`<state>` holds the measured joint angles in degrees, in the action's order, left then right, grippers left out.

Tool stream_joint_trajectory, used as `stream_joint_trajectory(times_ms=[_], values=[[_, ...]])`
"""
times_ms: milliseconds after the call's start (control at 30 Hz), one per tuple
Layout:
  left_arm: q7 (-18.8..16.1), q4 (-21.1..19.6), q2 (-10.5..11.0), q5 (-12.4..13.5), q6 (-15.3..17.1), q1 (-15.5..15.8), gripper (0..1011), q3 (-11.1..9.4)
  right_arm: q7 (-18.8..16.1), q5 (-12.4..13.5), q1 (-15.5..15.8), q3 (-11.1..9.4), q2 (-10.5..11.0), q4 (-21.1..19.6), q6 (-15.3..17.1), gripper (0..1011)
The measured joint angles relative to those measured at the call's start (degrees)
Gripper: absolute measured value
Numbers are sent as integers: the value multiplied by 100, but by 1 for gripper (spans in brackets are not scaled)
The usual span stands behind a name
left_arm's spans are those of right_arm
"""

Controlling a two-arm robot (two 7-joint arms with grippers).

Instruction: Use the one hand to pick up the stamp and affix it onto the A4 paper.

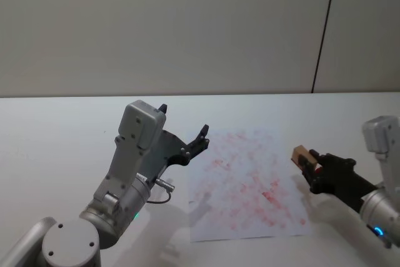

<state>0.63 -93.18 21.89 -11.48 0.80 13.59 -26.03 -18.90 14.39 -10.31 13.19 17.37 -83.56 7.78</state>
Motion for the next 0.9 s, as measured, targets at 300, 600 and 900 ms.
stream_joint_trajectory(times_ms=[300,600,900], values=[[0,0,0,0,0,0,993,0,-63,-84,-90,117,-129,79,127,217],[0,0,0,0,0,0,993,0,-66,-241,-188,219,-241,296,198,218],[0,0,0,0,0,0,993,0,-66,-358,-239,287,-302,473,248,217]])
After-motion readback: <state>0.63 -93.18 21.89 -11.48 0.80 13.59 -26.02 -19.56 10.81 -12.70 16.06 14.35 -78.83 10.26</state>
